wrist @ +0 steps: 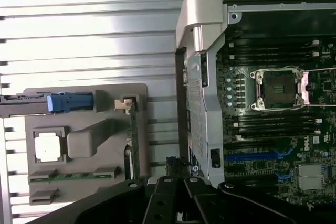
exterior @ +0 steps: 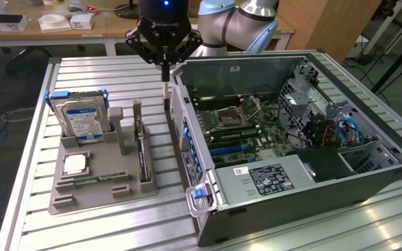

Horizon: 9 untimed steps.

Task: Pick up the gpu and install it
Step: 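Reach for the gpu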

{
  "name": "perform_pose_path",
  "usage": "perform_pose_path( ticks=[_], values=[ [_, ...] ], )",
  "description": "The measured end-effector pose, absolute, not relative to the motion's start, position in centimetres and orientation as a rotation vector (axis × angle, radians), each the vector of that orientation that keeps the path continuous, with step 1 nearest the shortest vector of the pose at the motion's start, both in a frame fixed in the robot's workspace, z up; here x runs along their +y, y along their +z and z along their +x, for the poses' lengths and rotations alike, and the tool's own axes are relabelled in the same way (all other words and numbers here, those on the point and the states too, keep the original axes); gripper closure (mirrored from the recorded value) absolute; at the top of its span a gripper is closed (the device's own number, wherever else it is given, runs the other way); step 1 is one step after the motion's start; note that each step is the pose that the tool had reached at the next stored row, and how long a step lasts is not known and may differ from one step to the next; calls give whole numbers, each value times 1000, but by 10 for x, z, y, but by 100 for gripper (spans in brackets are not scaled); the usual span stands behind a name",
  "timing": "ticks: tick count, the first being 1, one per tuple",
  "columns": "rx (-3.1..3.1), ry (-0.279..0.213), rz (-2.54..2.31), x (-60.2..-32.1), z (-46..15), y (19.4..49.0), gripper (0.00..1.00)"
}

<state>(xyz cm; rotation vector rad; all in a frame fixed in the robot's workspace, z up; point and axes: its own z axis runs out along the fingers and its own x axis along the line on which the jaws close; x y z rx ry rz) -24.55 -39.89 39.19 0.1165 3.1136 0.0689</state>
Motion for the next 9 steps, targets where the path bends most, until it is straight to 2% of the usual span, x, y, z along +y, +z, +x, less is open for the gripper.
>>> perform_pose_path(
  ticks=[9],
  values=[
    [3114, 69, 117, -399, -254, 392, 89]
  ],
)
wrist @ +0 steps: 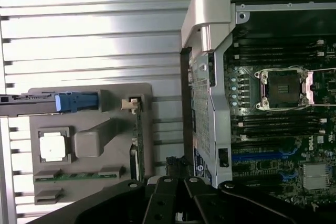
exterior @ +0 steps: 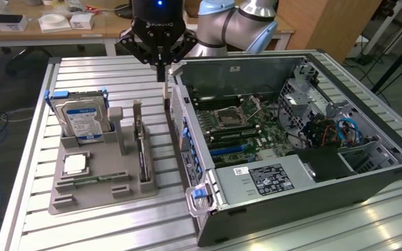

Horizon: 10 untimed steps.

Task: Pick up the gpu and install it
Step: 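Reach for the gpu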

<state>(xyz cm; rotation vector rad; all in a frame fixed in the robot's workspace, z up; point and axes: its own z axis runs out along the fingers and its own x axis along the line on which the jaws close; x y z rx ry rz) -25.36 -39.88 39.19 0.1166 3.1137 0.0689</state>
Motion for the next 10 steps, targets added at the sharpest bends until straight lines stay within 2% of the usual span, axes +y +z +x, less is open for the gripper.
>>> perform_pose_path(
  ticks=[10],
  values=[
    [3114, 69, 117, -399, -261, 392, 89]
  ],
)
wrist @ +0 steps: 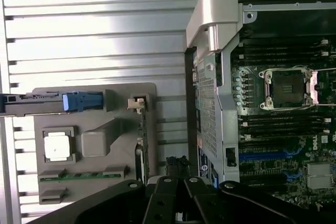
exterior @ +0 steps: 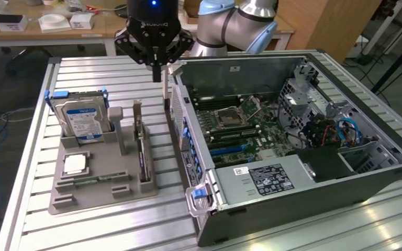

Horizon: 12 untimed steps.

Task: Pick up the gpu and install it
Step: 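Reach for the gpu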

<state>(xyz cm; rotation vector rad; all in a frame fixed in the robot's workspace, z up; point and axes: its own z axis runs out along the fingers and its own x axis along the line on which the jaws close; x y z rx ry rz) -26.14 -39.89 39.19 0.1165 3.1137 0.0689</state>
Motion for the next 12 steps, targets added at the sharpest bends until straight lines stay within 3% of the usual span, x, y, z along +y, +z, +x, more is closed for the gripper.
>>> perform_pose_path(
  ticks=[12],
  values=[
    [3114, 69, 116, -399, -271, 392, 89]
  ],
)
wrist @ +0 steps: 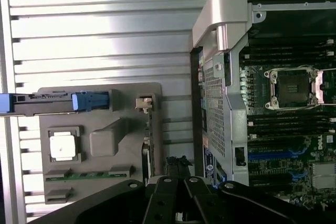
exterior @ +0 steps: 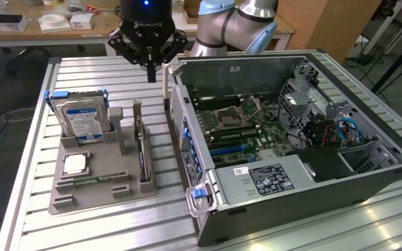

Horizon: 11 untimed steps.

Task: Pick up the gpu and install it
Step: 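Reach for the gpu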

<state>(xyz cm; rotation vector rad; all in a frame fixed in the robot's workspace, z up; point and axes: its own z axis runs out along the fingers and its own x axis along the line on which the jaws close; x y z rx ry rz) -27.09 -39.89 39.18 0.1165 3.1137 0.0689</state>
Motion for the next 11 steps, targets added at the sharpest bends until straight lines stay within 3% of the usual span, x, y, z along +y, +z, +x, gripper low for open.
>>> perform_pose_path(
  ticks=[11],
  values=[
    [3114, 69, 117, -399, -283, 392, 89]
  ],
)
